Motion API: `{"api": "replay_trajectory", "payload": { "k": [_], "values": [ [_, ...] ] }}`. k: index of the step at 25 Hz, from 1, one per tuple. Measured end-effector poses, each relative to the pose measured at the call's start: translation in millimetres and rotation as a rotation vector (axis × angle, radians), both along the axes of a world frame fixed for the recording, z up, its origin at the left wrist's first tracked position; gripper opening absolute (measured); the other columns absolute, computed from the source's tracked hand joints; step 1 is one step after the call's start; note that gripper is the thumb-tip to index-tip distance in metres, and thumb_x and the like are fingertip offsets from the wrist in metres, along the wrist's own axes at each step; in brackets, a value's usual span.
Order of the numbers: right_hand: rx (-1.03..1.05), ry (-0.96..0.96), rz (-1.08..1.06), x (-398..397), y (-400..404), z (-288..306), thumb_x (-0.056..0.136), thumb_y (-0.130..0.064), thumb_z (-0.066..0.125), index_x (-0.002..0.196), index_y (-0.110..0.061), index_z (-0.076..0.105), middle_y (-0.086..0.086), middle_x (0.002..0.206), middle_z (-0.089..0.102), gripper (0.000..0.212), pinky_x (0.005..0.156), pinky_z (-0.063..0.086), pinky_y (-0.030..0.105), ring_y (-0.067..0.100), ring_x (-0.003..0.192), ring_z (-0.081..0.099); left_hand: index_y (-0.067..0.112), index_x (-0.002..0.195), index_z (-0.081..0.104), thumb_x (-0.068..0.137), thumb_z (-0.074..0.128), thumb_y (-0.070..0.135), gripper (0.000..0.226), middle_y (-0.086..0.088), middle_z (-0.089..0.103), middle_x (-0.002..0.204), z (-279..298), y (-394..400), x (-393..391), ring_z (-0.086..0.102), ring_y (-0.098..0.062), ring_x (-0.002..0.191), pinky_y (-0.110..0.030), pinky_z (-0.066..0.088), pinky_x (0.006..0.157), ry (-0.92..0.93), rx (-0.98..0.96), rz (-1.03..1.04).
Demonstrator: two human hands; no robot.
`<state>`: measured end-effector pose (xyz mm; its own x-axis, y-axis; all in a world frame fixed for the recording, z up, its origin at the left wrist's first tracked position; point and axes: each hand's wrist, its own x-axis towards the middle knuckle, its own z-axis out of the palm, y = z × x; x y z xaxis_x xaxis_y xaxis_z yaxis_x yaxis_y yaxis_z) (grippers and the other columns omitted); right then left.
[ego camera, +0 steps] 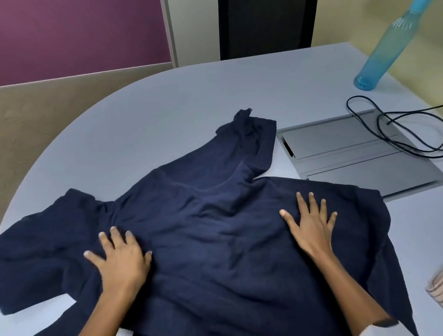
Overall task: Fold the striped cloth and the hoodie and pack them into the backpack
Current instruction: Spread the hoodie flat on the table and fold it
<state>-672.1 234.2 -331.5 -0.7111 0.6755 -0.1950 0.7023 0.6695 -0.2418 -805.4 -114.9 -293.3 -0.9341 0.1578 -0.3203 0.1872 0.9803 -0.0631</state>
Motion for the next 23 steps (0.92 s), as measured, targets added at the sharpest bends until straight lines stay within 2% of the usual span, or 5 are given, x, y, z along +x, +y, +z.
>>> {"api": "replay_trajectory", "payload": {
  "k": [3,8,14,20,23],
  "values": [
    [0.109,0.003,0.055,10,5,0,0.08,-0.08,0.01,0.147,-0.026,0.032,0.008,0.157,0.024,0.089,0.115,0.008,0.055,0.033,0.144,0.016,-0.002,0.112,0.058,0.075,0.066,0.001,0.038,-0.026,0.046,0.135,-1,64,-9,0.043,-0.046,0.124,-0.06,0.038,0.099,0.249,0.363,-0.37],
    [0.162,-0.081,-0.004,19,48,-7,0.077,-0.083,0.003,0.151,-0.033,0.005,0.005,0.161,-0.003,0.09,0.113,-0.01,0.056,0.026,0.147,-0.01,0.013,0.138,0.042,0.093,0.026,0.055,0.063,-0.008,0.03,0.152,-3,170,-29,0.026,-0.029,0.141,-0.046,0.023,0.115,0.011,0.514,-0.664],
    [0.187,-0.038,-0.046,56,99,-20,0.074,-0.084,0.004,0.152,-0.03,0.003,-0.003,0.16,-0.005,0.094,0.116,-0.01,0.048,0.017,0.147,-0.01,0.037,0.149,-0.003,0.072,0.019,0.082,0.092,0.018,0.002,0.157,-40,168,-70,-0.009,-0.012,0.146,-0.051,-0.01,0.114,-0.219,0.37,-0.356],
    [-0.161,0.596,-0.182,67,122,14,0.09,-0.028,0.063,0.134,-0.018,0.052,-0.002,0.143,0.046,0.046,0.115,0.029,0.037,0.013,0.132,0.041,0.033,0.149,-0.009,0.071,0.014,0.082,0.096,0.021,-0.017,0.154,-39,163,-93,-0.013,-0.015,0.145,-0.058,-0.005,0.113,-0.164,0.229,-0.185],
    [-0.117,0.45,-0.088,93,91,10,0.095,-0.035,0.054,0.141,-0.018,0.044,-0.002,0.149,0.037,0.05,0.117,0.02,0.029,0.012,0.138,0.032,0.031,0.148,-0.013,0.072,0.015,0.083,0.097,0.02,-0.021,0.154,-44,166,-93,-0.015,-0.018,0.145,-0.061,-0.005,0.111,-0.122,0.206,-0.134]
  ]
}}
